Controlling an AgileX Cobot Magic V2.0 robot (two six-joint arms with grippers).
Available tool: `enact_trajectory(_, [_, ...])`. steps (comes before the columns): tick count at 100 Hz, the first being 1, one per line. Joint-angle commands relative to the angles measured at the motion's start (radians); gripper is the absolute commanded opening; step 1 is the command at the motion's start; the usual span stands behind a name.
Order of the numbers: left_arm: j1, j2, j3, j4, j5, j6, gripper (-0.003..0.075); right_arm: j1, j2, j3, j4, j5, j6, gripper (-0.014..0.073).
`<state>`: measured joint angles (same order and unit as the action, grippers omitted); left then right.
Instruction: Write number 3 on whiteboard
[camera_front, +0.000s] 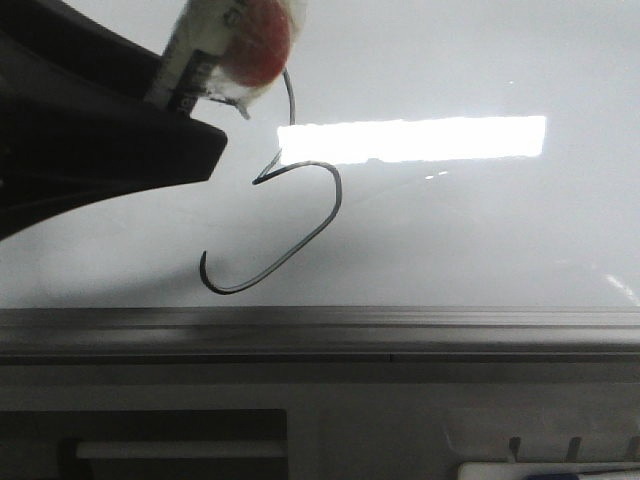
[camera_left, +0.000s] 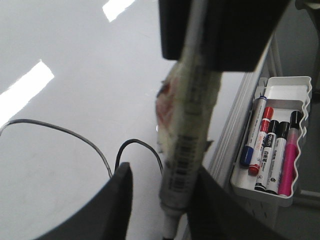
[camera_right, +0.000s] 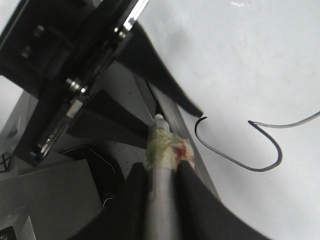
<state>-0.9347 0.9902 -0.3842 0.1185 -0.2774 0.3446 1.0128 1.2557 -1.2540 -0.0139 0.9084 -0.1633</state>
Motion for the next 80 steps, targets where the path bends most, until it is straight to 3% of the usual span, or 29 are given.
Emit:
enact_trajectory(1, [-0.018, -0.008, -0.033, -0.005, -0.084, -0.008, 0.0033, 0.0, -0.025, -0.033, -0.004, -0.035, 0.003, -0.0061])
enact_trajectory(5, [-0.023, -0.008, -0.033, -0.005, -0.084, -0.008, -0.0022, 0.0, -0.025, -0.033, -0.004, -0.034, 0.003, -0.0061])
enact_trajectory(29, [-0.05, -0.008, -0.033, -0.007, -0.075, -0.008, -0.002, 0.0, -0.025, -0.033, -0.003, -0.03, 0.003, -0.0058])
enact_trajectory(34, [-0.05, -0.008, -0.033, -0.012, -0.073, -0.008, -0.002, 0.0, -0.025, -0.033, -0.003, -0.031, 0.003, -0.0026])
enact_trajectory(41, [-0.05, -0.008, -0.033, -0.028, -0.068, -0.008, -0.002, 0.0, -0.025, -0.033, -0.003, -0.033, 0.003, 0.0123])
enact_trajectory(53, [-0.05, -0.008, -0.031, -0.128, -0.041, -0.008, -0.002, 0.0, -0.025, -0.033, -0.029, -0.074, 0.003, 0.0555])
enact_trajectory(59, [-0.05, -0.008, -0.029, -0.231, -0.038, -0.008, -0.0021, 0.0, -0.027, -0.033, -0.066, -0.11, 0.003, 0.0669])
enact_trajectory(80, [-0.018, -0.008, -0.026, -0.787, -0.044, -0.008, -0.0021, -0.002, -0.073, -0.037, -0.224, -0.147, 0.078, 0.0568])
